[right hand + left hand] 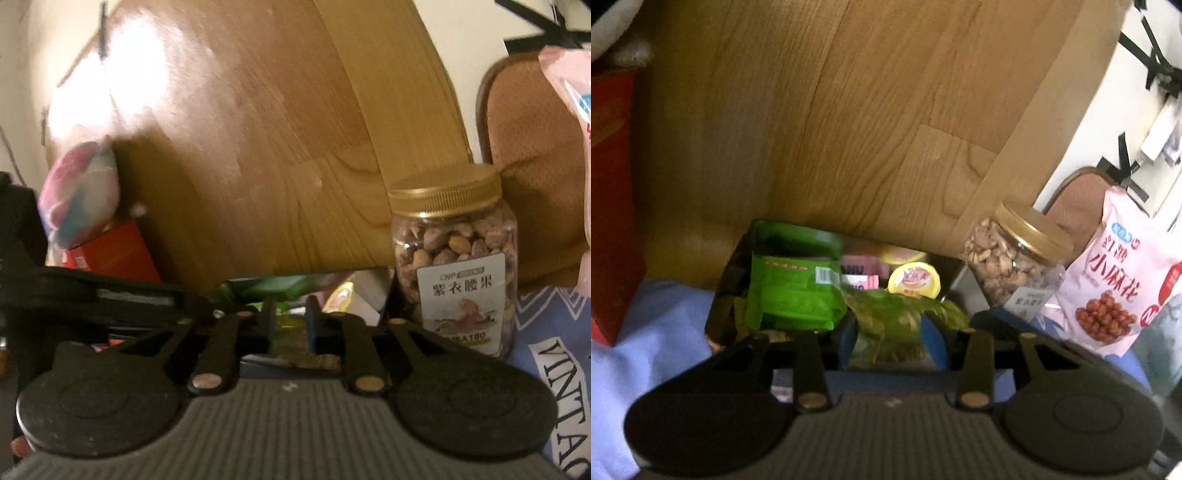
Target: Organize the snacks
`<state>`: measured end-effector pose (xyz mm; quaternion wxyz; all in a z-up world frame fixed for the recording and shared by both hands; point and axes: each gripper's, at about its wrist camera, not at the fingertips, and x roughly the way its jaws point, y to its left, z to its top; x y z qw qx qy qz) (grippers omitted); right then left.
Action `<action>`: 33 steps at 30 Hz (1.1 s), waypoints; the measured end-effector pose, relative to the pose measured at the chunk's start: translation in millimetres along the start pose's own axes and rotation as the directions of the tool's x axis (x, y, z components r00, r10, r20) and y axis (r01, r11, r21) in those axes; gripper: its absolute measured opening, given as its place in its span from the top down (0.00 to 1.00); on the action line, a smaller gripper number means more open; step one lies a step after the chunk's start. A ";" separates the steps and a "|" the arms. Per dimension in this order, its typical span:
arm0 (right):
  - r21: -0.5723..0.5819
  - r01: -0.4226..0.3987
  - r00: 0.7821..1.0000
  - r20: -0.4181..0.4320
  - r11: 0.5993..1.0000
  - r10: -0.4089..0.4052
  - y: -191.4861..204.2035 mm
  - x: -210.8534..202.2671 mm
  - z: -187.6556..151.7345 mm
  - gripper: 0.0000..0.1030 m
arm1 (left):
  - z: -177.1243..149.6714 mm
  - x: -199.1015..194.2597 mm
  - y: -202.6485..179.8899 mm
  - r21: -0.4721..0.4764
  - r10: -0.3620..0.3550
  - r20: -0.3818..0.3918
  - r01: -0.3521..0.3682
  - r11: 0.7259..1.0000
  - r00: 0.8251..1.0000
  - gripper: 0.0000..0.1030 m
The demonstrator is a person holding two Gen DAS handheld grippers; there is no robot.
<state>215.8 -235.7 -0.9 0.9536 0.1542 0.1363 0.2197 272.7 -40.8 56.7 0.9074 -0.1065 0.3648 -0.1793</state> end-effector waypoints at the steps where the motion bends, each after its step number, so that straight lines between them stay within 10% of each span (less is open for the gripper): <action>1: -0.013 -0.001 1.000 0.007 1.000 0.001 2.7 -5.4 -0.6 0.77 | -4.0 -3.9 -3.3 0.020 0.023 0.010 -0.024 1.000 1.000 0.63; 10: 0.000 -0.021 0.999 -0.034 1.000 0.021 26.5 -70.6 -29.9 0.66 | -53.1 -67.3 -31.2 0.130 0.158 0.084 -0.168 0.977 0.984 0.55; 22: 0.052 0.076 0.985 -0.159 0.996 -0.067 54.6 -140.8 -98.8 0.49 | -159.5 -104.7 -31.9 0.116 0.297 -0.019 -0.293 0.949 0.955 0.55; 33: -0.011 0.115 0.989 -0.087 0.993 -0.116 67.8 -174.4 -117.3 0.39 | -214.2 -129.8 -39.8 0.138 0.351 0.043 -0.353 0.925 0.935 0.47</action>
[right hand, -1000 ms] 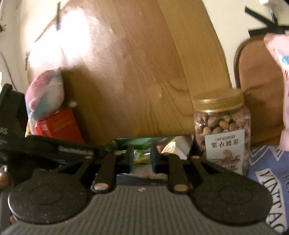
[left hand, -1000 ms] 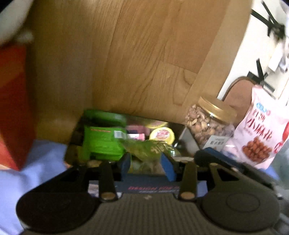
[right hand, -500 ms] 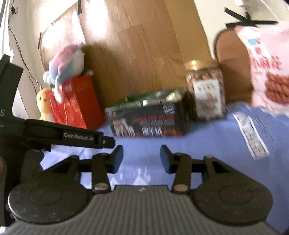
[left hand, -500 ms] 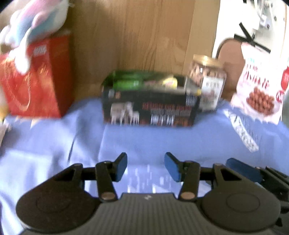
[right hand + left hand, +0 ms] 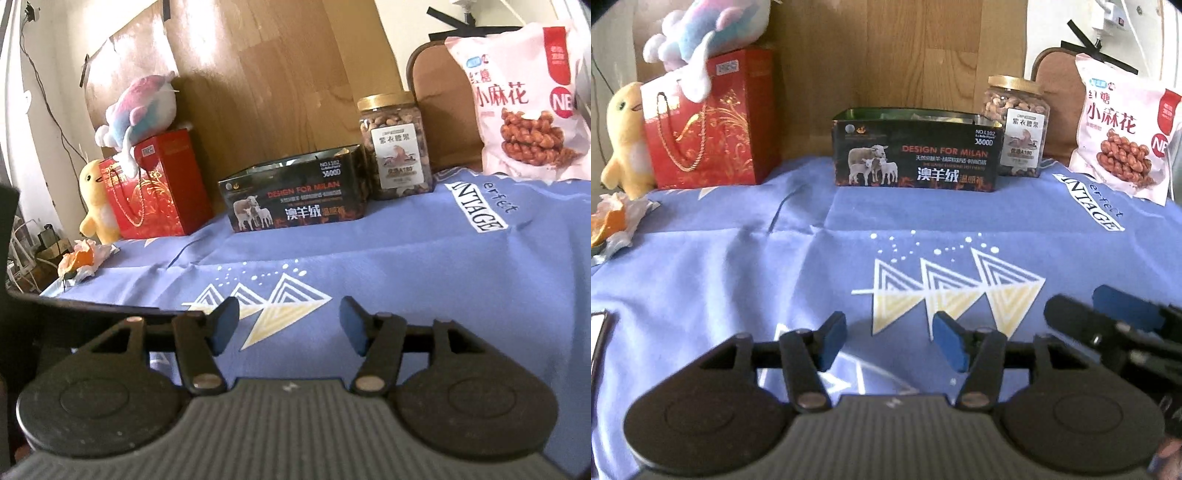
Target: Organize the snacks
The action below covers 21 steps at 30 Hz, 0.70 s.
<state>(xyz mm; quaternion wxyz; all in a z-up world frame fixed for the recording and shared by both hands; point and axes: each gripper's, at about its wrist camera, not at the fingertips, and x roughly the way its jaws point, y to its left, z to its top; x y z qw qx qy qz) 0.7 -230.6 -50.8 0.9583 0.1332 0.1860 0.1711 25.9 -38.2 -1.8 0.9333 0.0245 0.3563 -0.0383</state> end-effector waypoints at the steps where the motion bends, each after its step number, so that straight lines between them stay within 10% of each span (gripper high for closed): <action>1: 0.002 -0.002 1.000 0.007 1.000 0.002 -0.8 -1.1 -0.6 0.39 | -3.8 -1.1 -0.7 0.002 0.009 0.006 -0.009 1.000 1.000 0.47; 21: 0.031 0.020 1.000 -0.007 0.999 -0.020 -4.1 0.7 -1.4 0.32 | -24.5 -5.7 -3.6 0.004 0.079 0.089 -0.080 0.997 0.993 0.31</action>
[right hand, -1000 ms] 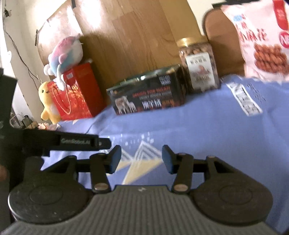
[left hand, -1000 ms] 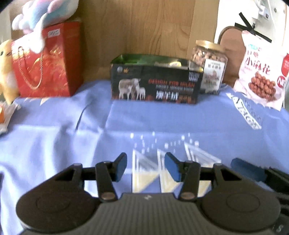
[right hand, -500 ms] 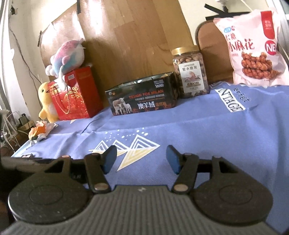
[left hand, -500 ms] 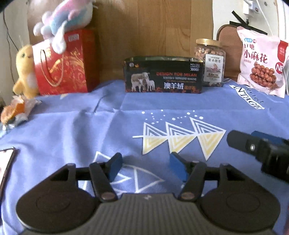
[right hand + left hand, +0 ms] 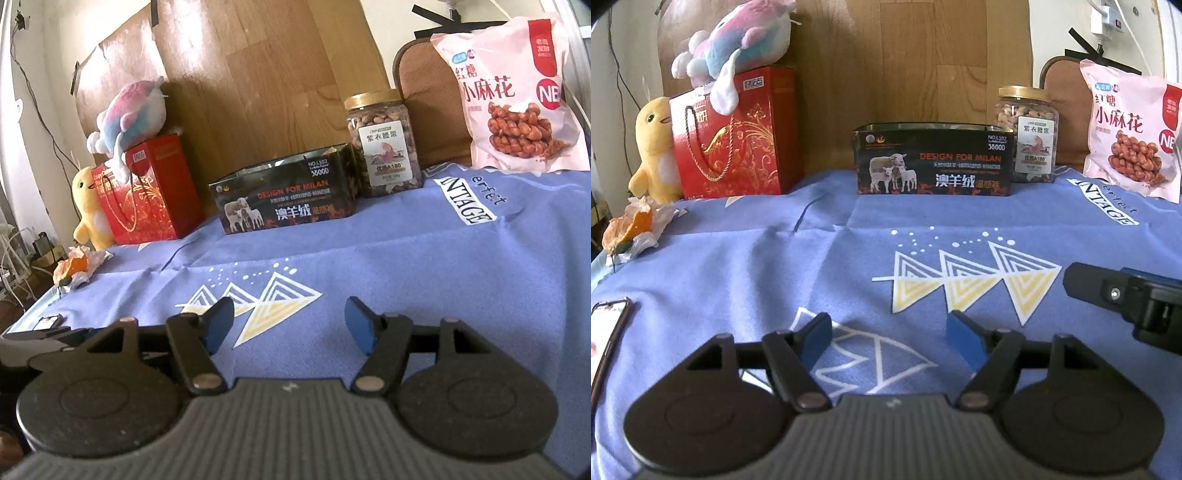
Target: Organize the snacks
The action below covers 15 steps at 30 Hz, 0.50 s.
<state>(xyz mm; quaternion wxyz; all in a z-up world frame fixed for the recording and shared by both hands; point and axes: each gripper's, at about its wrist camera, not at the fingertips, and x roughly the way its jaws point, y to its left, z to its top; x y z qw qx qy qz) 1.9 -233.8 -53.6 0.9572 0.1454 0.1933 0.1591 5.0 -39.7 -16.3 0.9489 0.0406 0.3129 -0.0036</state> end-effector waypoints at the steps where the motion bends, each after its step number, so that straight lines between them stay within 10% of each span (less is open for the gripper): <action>1: 0.000 -0.001 1.000 -0.001 1.000 0.001 0.2 0.4 0.3 0.32 | 0.1 0.1 0.3 -0.002 0.000 -0.001 0.000 1.000 1.000 0.29; 15: 0.013 -0.003 1.000 0.003 1.000 0.003 -0.7 -0.3 1.3 0.18 | 2.7 5.4 6.2 -0.049 0.013 -0.040 -0.015 0.999 0.999 0.04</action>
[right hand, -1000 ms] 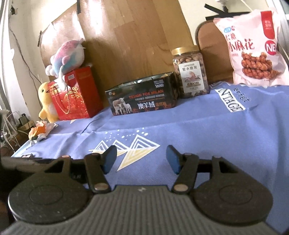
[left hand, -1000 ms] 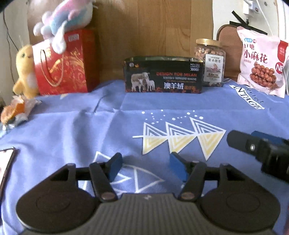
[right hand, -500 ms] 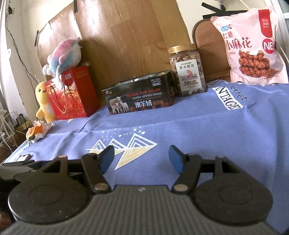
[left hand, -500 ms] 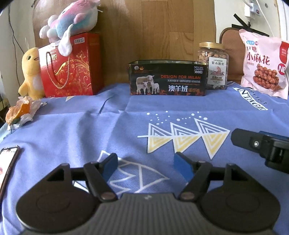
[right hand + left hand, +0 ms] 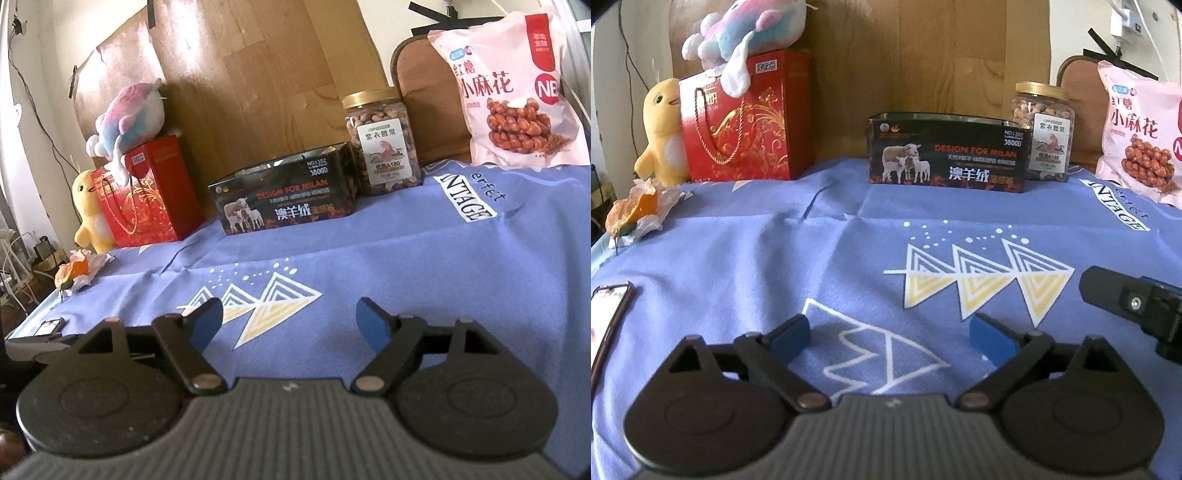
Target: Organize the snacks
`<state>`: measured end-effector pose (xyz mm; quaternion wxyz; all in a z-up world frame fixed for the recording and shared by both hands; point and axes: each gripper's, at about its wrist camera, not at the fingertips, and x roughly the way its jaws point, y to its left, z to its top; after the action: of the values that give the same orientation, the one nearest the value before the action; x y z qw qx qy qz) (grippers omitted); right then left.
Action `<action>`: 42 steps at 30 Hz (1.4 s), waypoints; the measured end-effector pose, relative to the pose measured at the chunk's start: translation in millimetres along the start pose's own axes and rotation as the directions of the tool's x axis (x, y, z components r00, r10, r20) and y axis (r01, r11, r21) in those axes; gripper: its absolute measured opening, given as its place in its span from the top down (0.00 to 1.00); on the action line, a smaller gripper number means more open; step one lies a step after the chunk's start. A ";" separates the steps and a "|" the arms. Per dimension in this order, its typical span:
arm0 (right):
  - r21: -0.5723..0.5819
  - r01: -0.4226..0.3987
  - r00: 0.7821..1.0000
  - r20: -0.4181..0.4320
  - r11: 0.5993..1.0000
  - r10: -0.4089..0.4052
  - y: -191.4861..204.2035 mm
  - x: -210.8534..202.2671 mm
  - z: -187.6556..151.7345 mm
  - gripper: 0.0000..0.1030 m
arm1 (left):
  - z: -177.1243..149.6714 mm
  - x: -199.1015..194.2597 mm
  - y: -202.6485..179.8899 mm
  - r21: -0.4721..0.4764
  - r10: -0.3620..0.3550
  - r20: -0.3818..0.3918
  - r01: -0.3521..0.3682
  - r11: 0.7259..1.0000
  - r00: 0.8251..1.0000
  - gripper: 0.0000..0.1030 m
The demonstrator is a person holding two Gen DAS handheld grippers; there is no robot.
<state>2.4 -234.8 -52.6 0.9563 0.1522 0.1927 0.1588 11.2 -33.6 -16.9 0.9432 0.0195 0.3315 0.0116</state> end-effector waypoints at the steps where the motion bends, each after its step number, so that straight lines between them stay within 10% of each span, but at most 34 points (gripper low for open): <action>1: 0.002 -0.003 1.000 0.004 1.000 0.003 -0.3 -0.7 0.0 0.17 | 0.1 0.5 0.0 -0.001 0.003 -0.004 -0.003 1.000 1.000 0.01; 42: 0.057 -0.054 0.994 0.096 0.997 0.049 5.3 -47.3 13.4 0.09 | -1.0 -46.4 -11.0 0.090 0.025 0.011 -0.026 0.996 1.000 0.00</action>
<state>-34.8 -250.2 -23.7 0.9549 0.1929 0.1481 0.1703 -25.5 -46.2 10.8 0.9427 0.0664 0.3268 0.0085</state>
